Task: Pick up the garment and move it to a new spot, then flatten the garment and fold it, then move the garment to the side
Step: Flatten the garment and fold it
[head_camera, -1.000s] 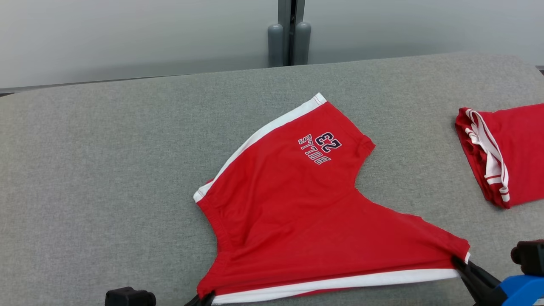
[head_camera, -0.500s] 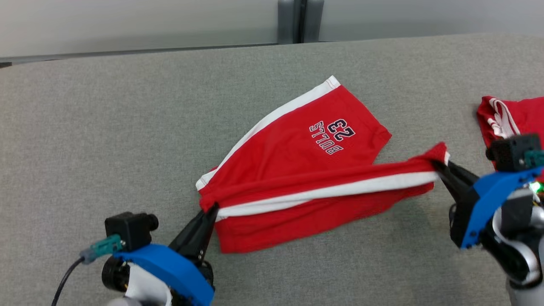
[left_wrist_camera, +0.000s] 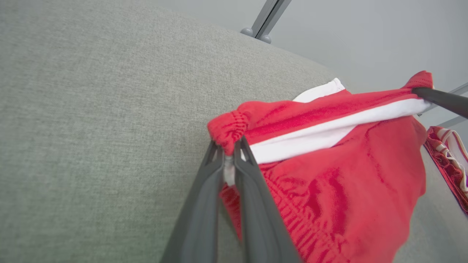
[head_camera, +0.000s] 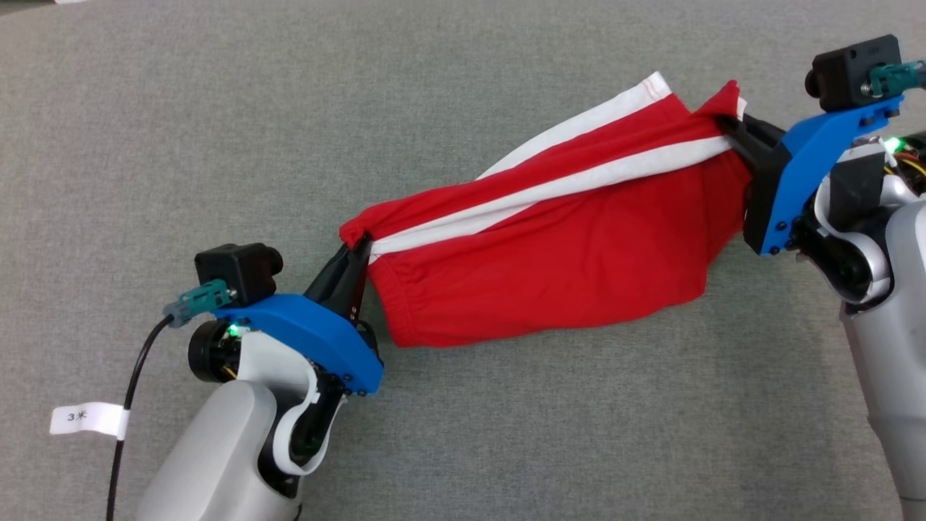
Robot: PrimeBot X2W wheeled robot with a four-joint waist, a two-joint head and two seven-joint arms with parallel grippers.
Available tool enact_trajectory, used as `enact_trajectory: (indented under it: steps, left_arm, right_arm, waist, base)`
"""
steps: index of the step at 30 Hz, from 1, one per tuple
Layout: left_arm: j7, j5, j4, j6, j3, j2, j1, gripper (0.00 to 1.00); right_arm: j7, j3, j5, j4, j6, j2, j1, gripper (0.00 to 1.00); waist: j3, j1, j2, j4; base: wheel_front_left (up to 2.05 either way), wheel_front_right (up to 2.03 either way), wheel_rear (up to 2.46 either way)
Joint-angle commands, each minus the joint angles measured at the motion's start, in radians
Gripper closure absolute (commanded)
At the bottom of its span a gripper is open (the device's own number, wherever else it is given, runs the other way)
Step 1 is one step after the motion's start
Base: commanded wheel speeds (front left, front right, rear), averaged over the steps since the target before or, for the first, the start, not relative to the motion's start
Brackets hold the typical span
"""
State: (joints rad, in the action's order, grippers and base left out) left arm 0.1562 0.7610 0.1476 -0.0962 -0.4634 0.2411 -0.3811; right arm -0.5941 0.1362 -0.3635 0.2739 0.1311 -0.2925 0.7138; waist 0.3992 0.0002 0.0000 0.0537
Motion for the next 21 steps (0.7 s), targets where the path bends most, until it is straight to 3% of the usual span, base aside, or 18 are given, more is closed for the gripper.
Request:
enact_trajectory:
  steps: [1,5,6,7,8,9,15,21]
  left_arm:
    - [-0.018,-0.006,0.034,0.006,0.001,-0.015,-0.033,1.00]
    - [-0.038,-0.007,0.076,0.014,0.000,-0.035,-0.058,1.00]
    - [-0.045,-0.004,0.087,0.017,-0.002,-0.042,-0.062,1.00]
    - [-0.054,-0.003,0.097,0.023,-0.003,-0.047,-0.064,0.59]
    - [-0.064,-0.001,0.103,0.026,-0.004,-0.052,-0.066,0.15]
    - [-0.072,-0.001,0.109,0.032,-0.006,-0.057,-0.067,0.00]
    - [-0.121,-0.002,0.104,0.058,-0.024,-0.072,-0.012,0.00]
    - [-0.208,-0.028,0.073,0.082,-0.042,-0.049,0.076,0.00]
  right_arm:
    - [0.023,0.017,-0.004,0.048,-0.001,-0.014,0.047,1.00]
    - [0.058,0.046,-0.004,0.110,-0.001,-0.019,0.094,0.98]
    - [0.071,0.056,-0.006,0.127,-0.001,-0.021,0.105,0.51]
    - [0.087,0.064,-0.009,0.144,-0.001,-0.022,0.116,0.00]
    - [0.103,0.073,-0.012,0.157,-0.001,-0.024,0.126,0.00]
    - [0.124,0.082,-0.012,0.169,0.000,-0.027,0.136,0.00]
    - [0.252,0.130,-0.037,0.231,0.000,-0.054,0.148,0.00]
    - [0.284,0.156,-0.094,0.281,0.000,-0.095,0.078,0.00]
  waist:
    - [0.033,-0.0002,0.0000,0.032]
    - [0.049,-0.0002,0.0000,0.047]
    - [0.053,-0.0002,0.0000,0.051]
    - [0.054,-0.0002,0.0000,0.054]
    - [0.055,-0.0002,0.0000,0.057]
    - [0.055,-0.0002,0.0000,0.059]
    - [0.016,-0.0002,0.0000,0.065]
    - [-0.061,-0.0002,0.0000,0.068]
  base:
    - [0.00,0.00,0.00]
    - [0.00,0.00,0.00]
    - [0.00,0.00,0.00]
    - [0.00,0.00,0.00]
    - [0.00,0.00,0.00]
    - [0.00,0.00,0.00]
    - [0.00,0.00,0.00]
    - [0.00,0.00,0.00]
